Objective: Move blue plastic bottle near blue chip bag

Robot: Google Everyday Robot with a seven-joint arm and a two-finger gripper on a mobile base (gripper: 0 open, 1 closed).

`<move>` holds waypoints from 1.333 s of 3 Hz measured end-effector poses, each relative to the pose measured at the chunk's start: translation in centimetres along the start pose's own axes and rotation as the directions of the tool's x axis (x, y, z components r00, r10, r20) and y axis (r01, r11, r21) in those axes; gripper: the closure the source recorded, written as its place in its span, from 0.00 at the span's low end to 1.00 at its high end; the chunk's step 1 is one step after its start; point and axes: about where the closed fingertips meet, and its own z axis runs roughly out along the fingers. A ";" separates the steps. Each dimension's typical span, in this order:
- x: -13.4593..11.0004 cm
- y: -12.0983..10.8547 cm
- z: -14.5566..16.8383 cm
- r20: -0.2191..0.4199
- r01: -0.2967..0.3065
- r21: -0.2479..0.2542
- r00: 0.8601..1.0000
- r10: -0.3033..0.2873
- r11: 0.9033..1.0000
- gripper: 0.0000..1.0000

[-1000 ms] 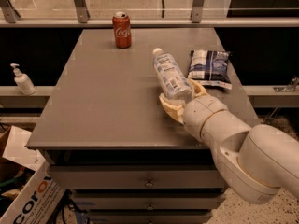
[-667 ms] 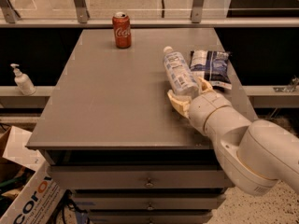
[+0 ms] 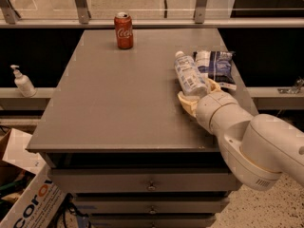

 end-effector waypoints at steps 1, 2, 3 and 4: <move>0.7 0.0 0.3 -0.045 -0.004 0.002 0.999 0.004 1.000 0.82; 0.9 0.1 0.4 -0.066 -0.011 -0.001 0.998 0.011 1.000 0.59; 0.8 0.3 0.5 -0.073 -0.016 -0.008 0.997 0.015 1.000 0.36; 0.3 0.7 0.6 -0.069 -0.019 -0.022 0.997 0.018 1.000 0.12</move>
Offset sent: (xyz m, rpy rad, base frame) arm 0.0043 -0.0053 -0.0104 -0.0107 0.0908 -0.0336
